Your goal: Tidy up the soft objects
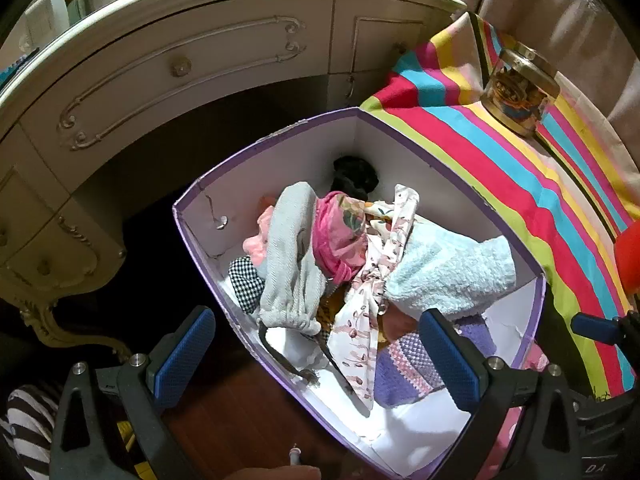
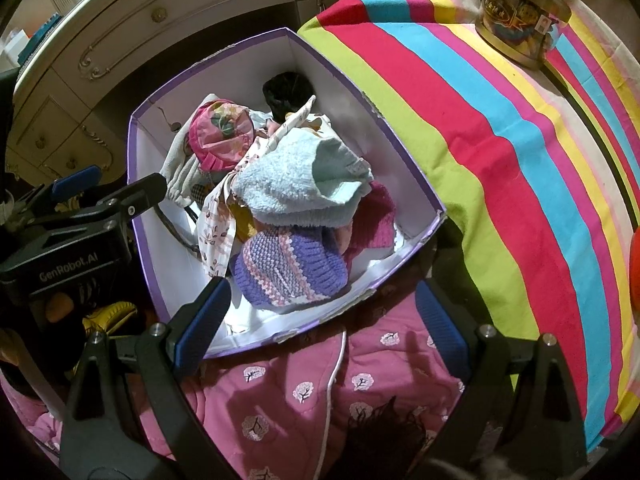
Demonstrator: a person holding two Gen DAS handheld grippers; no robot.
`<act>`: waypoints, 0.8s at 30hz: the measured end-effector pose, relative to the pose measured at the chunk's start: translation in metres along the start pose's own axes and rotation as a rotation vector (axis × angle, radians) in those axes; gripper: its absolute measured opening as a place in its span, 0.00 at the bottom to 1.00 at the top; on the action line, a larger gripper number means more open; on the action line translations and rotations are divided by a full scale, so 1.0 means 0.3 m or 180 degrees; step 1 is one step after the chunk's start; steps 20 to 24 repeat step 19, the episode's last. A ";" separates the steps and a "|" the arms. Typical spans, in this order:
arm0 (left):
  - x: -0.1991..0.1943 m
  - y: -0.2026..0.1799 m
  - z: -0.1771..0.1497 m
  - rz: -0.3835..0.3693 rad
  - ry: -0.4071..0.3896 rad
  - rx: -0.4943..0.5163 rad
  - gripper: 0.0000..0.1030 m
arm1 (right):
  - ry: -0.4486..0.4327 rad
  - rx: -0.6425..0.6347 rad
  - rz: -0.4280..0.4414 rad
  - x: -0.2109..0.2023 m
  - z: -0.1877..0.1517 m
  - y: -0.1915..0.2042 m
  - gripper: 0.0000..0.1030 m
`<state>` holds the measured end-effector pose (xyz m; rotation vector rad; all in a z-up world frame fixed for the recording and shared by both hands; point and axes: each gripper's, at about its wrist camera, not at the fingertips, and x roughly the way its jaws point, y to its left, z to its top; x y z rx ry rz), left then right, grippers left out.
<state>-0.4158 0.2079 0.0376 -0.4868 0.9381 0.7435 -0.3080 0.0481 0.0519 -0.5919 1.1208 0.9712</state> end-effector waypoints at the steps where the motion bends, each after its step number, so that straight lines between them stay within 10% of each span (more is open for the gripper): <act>1: 0.001 -0.002 0.001 -0.0011 0.0008 0.0003 1.00 | 0.0000 0.0002 -0.0001 0.000 0.002 0.000 0.92; 24: 0.021 0.008 -0.003 0.0032 0.0020 -0.0086 1.00 | 0.0037 0.0006 0.0015 0.005 -0.003 -0.007 0.92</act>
